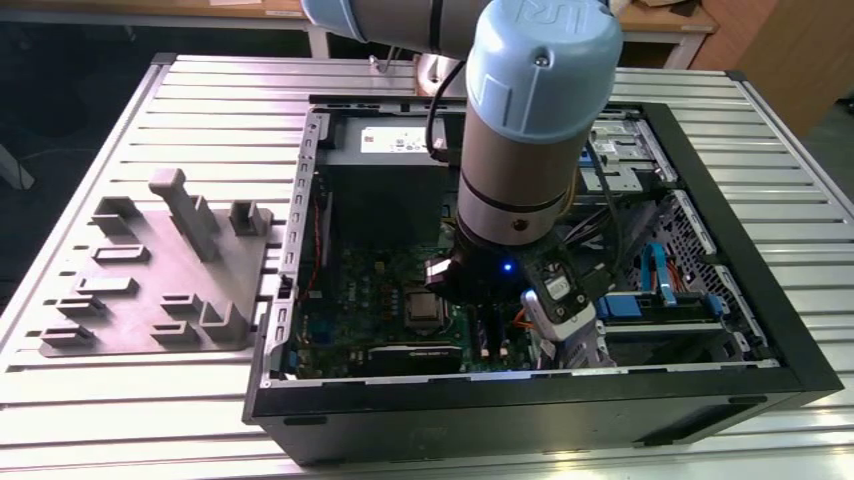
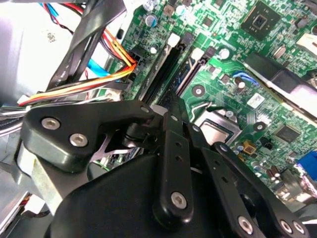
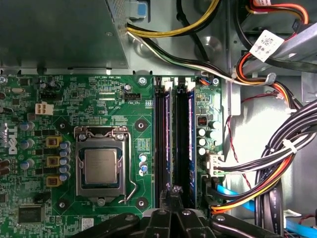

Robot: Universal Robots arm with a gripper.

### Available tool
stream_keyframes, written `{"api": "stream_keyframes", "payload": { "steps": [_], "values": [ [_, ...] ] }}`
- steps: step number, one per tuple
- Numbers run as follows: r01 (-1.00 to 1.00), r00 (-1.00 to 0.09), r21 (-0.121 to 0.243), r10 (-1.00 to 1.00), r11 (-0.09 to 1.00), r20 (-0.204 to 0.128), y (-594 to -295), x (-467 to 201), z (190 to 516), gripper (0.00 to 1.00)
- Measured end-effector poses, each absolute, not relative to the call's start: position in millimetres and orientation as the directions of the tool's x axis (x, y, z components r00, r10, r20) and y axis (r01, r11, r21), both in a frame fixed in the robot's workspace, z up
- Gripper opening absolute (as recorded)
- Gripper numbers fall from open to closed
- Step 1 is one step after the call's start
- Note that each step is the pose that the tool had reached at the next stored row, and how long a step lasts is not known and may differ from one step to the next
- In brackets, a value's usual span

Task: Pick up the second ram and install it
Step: 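Press down the second ram until it locks into place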

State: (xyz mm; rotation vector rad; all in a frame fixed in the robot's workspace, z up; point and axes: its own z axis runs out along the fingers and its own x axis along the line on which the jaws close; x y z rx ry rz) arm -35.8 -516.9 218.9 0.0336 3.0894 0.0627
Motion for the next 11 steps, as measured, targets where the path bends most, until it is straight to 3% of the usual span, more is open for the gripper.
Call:
{"api": "stream_keyframes", "payload": {
  "steps": [11],
  "values": [
    [0.021,-0.998,0.039,0.023,0.999,-0.050,-517,-36,245,0.10]
  ]
}}
